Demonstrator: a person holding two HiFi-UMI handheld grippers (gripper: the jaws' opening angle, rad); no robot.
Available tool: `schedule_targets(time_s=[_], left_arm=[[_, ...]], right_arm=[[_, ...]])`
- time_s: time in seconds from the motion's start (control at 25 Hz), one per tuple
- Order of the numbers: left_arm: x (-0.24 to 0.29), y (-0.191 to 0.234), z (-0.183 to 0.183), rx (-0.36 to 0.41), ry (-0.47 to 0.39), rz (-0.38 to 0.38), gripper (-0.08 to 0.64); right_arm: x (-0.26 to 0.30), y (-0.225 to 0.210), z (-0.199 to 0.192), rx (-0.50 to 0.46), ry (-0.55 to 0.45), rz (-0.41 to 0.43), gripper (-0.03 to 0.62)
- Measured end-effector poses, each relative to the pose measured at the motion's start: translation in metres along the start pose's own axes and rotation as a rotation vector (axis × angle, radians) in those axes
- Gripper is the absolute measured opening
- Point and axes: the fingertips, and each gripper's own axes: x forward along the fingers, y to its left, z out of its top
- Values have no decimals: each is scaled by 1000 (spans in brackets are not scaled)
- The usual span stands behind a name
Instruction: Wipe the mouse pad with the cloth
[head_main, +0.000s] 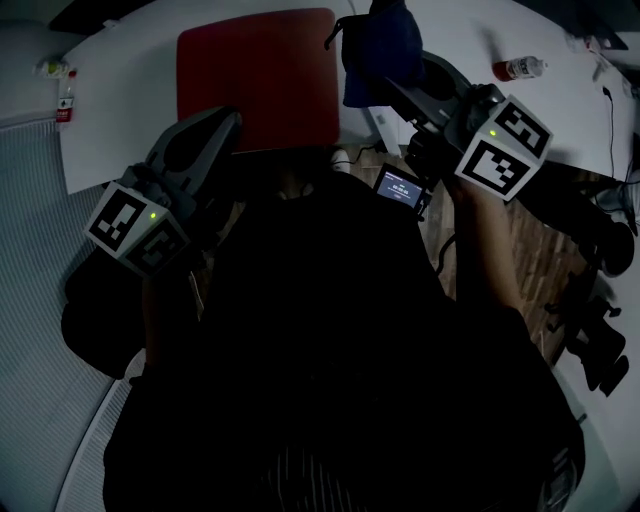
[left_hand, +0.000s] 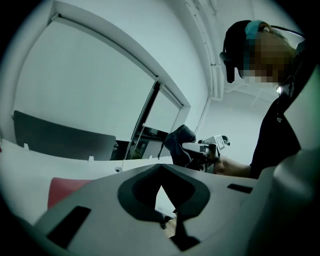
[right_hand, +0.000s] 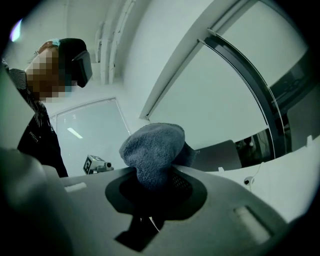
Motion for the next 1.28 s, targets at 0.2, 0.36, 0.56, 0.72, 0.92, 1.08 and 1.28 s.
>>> schedule_targets(time_s=[0.2, 0.36, 0.56, 0.72, 0.92, 1.08, 1.28], left_arm=[[28, 1, -5, -3, 72, 19, 5], [34, 10, -10, -17, 97, 8, 3], [24, 50, -23, -6, 146, -12, 5], [29, 80, -33, 18, 177, -62, 5], [35, 109, -50, 45, 227, -160, 5], [33, 129, -70, 21, 275, -216, 5], [28, 159, -86, 52, 349, -218, 5]], right_arm=[[-12, -28, -10, 67, 7, 12, 69], [-4, -40, -19, 101, 22, 6, 69], [36, -38, -21, 78, 52, -30, 69], [61, -31, -11, 36, 52, -86, 69], [79, -24, -13, 22, 94, -179, 69], [92, -20, -15, 19, 121, -246, 69], [103, -14, -18, 7, 159, -296, 69]])
